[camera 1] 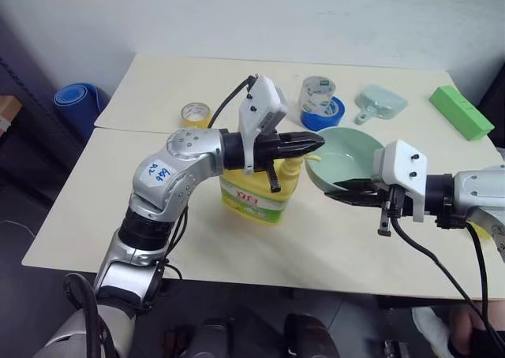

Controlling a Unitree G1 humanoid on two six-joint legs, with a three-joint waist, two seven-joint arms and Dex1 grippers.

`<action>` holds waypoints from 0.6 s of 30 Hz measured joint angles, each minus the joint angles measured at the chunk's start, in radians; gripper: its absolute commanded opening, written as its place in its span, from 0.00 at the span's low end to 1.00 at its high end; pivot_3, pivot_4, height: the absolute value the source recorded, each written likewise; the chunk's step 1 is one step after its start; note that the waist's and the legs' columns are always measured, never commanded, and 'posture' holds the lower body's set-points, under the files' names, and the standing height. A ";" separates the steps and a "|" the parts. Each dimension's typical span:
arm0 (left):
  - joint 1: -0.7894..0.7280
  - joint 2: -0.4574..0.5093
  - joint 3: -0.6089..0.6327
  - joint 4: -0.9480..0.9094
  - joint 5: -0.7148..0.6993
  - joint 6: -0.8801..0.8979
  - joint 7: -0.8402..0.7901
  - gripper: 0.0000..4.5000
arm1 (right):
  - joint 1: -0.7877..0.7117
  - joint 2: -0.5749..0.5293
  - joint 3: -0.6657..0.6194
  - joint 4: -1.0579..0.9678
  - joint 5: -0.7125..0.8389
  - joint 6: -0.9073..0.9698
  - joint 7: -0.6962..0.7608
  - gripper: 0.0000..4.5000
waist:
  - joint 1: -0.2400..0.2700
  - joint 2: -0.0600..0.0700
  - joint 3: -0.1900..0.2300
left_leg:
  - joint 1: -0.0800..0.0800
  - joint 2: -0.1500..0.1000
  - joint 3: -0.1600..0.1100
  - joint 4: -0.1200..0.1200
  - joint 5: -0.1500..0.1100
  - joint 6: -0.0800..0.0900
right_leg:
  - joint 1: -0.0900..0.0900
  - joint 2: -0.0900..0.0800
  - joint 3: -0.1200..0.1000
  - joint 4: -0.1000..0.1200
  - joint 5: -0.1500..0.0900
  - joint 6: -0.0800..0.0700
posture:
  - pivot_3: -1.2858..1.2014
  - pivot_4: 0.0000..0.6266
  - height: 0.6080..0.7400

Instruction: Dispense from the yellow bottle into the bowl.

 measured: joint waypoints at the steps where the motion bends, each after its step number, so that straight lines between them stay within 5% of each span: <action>1: 0.001 -0.002 0.000 0.002 0.000 -0.002 0.002 0.02 | 0.000 0.000 0.001 -0.001 0.002 0.000 -0.002 0.00 | 0.000 0.000 0.000 | 0.001 0.000 0.000 0.000 0.000 0.000 | 0.001 0.000 0.000 0.000 0.000 0.000 | 0.52 0.24 1.00; 10: 0.065 -0.049 0.099 0.022 -0.036 -0.093 -0.024 0.02 | 0.098 0.022 -0.004 0.032 -0.027 -0.046 -0.043 0.00 | 0.000 -0.001 0.000 | 0.004 0.000 0.000 -0.001 0.000 0.000 | 0.005 0.000 0.000 -0.003 0.000 0.000 | 0.52 0.24 1.00; 18: 0.143 0.029 0.273 0.041 -0.123 -0.203 -0.166 0.02 | 0.239 0.155 0.021 0.507 -0.252 -0.485 -0.045 0.00 | -0.003 -0.002 0.002 | -0.005 -0.001 0.000 -0.001 0.000 0.000 | -0.004 0.000 -0.002 -0.003 0.000 0.001 | 0.52 0.24 1.00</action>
